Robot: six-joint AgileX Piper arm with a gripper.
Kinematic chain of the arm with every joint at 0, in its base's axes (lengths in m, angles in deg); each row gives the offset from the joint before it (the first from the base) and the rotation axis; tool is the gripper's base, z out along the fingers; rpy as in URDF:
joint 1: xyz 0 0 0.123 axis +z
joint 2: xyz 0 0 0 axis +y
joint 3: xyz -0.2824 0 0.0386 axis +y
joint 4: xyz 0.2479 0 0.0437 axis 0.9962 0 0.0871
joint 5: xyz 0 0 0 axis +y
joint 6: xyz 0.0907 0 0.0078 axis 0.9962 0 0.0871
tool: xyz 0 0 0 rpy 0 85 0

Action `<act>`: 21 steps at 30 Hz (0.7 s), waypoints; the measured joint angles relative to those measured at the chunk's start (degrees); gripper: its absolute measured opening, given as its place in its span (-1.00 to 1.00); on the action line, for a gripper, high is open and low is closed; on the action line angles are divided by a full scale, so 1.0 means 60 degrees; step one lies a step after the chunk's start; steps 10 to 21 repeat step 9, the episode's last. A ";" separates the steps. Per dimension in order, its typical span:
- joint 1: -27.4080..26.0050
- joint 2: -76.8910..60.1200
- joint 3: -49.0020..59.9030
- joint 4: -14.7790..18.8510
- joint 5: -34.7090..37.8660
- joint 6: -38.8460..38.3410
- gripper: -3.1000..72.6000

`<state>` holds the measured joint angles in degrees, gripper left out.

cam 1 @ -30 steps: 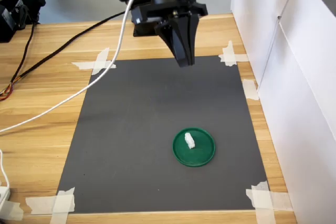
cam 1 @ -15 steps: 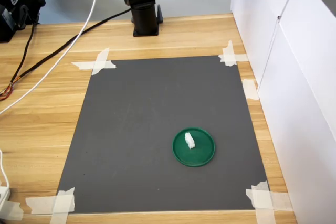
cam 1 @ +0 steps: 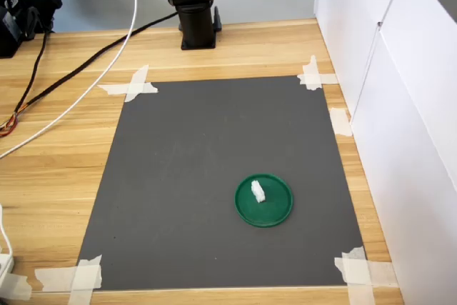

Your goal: Grasp a white terminal and put it in the green lid.

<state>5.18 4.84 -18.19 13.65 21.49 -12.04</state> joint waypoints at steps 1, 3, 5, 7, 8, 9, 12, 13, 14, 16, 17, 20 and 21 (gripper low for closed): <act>-0.0055 -0.0167 0.0189 0.0000 0.0009 0.0000 -0.97; -0.0129 -0.0411 0.0543 0.0000 0.0008 0.0000 -0.97; -0.0173 -0.0621 0.0819 -0.0033 0.0049 0.0000 -0.97; -0.0184 -0.0798 0.1014 -0.0032 0.0075 0.0000 -0.97; -0.0184 -0.0859 0.1086 -0.0034 0.0075 0.0000 -0.97; -0.0184 -0.0895 0.1134 -0.0034 0.0089 0.0000 -0.97; -0.0184 -0.0895 0.1134 -0.0034 0.0089 0.0000 -0.97; -0.0184 -0.0895 0.1134 -0.0034 0.0089 0.0000 -0.97; -0.0184 -0.0895 0.1134 -0.0034 0.0089 0.0000 -0.97; -0.0184 -0.0895 0.1134 -0.0034 0.0089 0.0000 -0.97; -0.0184 -0.0895 0.1134 -0.0034 0.0089 0.0000 -0.97; -0.0184 -0.0895 0.1134 -0.0034 0.0089 0.0000 -0.97; -0.0184 -0.0895 0.1134 -0.0034 0.0089 0.0000 -0.97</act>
